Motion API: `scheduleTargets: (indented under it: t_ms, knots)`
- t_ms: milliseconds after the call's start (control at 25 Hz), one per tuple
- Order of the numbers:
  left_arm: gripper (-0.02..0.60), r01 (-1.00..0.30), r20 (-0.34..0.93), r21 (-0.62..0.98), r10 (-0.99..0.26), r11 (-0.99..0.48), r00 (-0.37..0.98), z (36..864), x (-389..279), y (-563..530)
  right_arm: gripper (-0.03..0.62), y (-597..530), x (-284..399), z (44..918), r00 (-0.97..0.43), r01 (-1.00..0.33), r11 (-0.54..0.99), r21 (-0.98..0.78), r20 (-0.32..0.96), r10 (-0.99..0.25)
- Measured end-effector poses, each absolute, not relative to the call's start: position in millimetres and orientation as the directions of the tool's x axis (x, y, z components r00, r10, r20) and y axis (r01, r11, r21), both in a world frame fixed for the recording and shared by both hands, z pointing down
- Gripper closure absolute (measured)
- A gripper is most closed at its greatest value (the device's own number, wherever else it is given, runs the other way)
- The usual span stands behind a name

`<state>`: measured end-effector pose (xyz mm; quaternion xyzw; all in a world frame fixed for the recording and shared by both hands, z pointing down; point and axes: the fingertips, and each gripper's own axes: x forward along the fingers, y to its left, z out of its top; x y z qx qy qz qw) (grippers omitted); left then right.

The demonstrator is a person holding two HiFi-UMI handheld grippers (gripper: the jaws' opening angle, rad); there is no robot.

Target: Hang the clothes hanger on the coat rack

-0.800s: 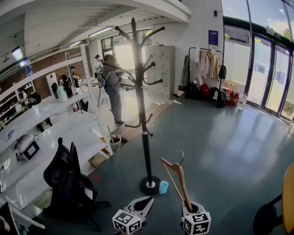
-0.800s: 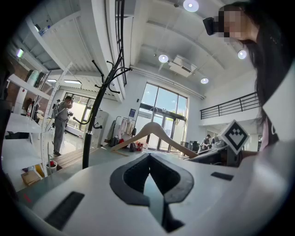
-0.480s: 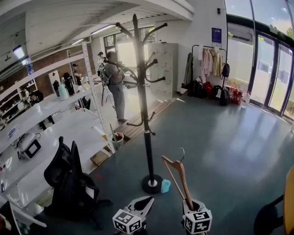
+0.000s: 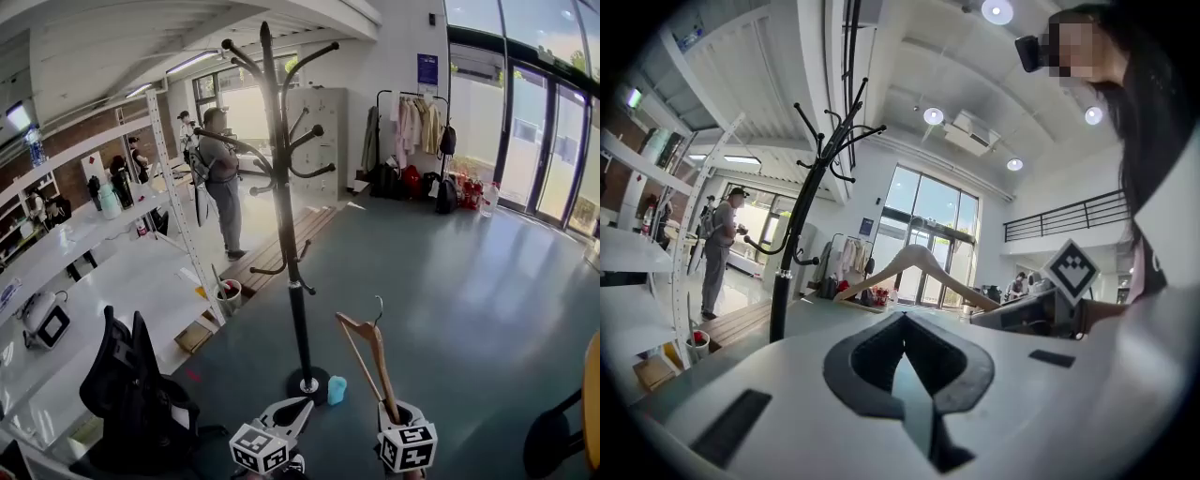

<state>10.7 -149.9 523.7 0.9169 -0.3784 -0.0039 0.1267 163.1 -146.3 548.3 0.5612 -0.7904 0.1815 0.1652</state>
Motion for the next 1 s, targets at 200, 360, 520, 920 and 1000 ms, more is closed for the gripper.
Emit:
scheduleTargets:
  t_ms: [200, 360, 520, 920, 1000]
  knots:
    - [0.581, -0.674, 0.076, 0.234, -0.678, -0.701, 0.732, 515.2, -14.7, -198.2, 0.566, -196.1, 141.2, 533.7, -0.284, -0.958, 0.276, -0.085, 0.444, -0.850]
    - [0.581, -0.652, 0.074, 0.243, -0.656, -0.718, 0.751, 518.1, -33.8, -230.6, 0.566, -233.5, 121.4, 521.2, -0.257, -0.965, 0.253, -0.066, 0.420, -0.870]
    - [0.581, -0.629, 0.075, 0.250, -0.633, -0.736, 0.770, 522.1, -49.8, -254.8, 0.566, -265.9, 110.7, 508.0, -0.214, -0.976, 0.214, -0.046, 0.399, -0.892]
    - [0.581, -0.598, 0.081, 0.235, -0.598, -0.766, 0.797, 527.0, -83.9, -286.4, 0.566, -314.4, 100.7, 476.2, -0.125, -0.992, 0.129, -0.011, 0.346, -0.930]
    - [0.581, -0.600, 0.083, 0.239, -0.599, -0.764, 0.796, 530.8, -87.5, -288.6, 0.566, -320.0, 101.1, 474.9, -0.119, -0.992, 0.126, -0.002, 0.348, -0.930]
